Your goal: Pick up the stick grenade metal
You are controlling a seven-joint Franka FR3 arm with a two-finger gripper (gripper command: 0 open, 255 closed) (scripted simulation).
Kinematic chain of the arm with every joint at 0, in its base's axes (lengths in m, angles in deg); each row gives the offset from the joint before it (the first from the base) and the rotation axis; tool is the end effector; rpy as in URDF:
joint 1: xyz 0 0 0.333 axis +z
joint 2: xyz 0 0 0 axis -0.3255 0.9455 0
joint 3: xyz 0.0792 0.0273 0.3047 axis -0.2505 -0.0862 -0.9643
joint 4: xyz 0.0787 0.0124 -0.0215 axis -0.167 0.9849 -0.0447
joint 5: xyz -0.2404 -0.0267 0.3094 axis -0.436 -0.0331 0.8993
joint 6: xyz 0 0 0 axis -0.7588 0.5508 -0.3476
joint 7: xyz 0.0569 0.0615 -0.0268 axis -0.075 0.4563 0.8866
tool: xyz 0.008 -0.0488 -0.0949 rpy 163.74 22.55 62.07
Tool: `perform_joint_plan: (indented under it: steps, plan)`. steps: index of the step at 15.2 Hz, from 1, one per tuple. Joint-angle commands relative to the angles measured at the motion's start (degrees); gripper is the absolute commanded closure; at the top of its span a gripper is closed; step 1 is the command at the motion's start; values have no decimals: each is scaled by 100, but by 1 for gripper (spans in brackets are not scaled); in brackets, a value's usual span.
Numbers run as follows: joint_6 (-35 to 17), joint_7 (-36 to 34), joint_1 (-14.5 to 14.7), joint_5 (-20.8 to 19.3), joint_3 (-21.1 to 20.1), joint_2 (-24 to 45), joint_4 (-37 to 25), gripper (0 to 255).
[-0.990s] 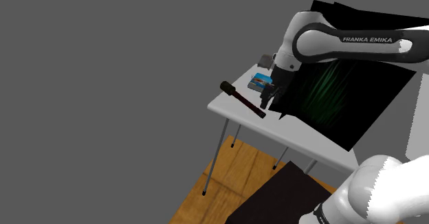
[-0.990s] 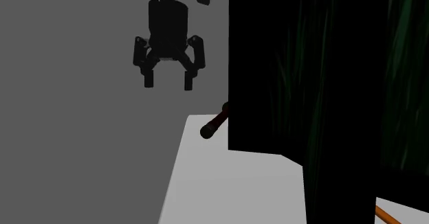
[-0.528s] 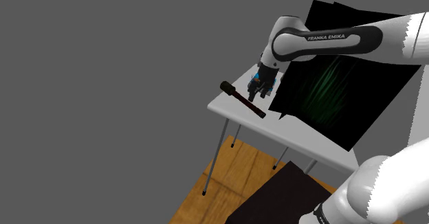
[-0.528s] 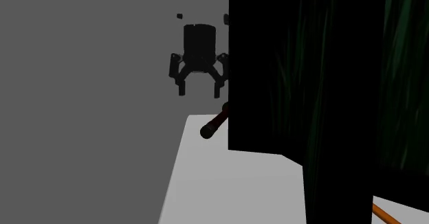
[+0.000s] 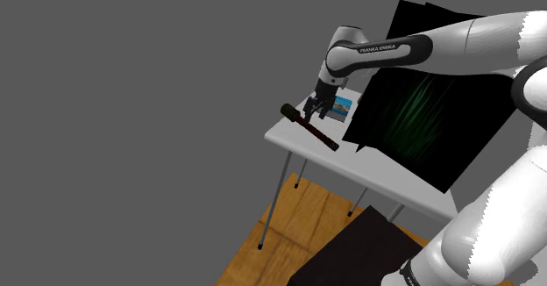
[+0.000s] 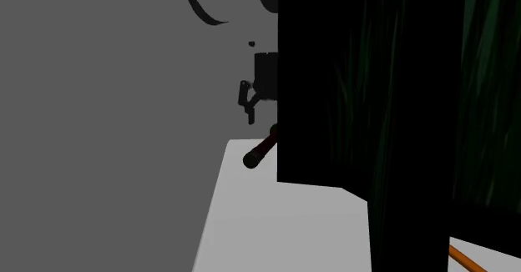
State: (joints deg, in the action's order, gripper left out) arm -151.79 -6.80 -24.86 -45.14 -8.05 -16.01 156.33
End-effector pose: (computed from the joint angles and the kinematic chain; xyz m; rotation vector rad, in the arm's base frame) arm 0.5488 -0.0708 0.4600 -3.1192 0.0079 -0.0500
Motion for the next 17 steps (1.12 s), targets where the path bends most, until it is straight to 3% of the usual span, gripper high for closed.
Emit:
perform_joint_plan:
  steps: [1, 8, 9, 17]
  plan:
    - [-115, 10, -4, 2, 4, 101, 2, 0]
    - [-528, 25, -3, 13, 3, 241, 274, 0]
    - [-535, 34, -8, 15, 7, 248, 274, 255]
    - [-545, 29, -5, 15, 5, 251, 281, 255]
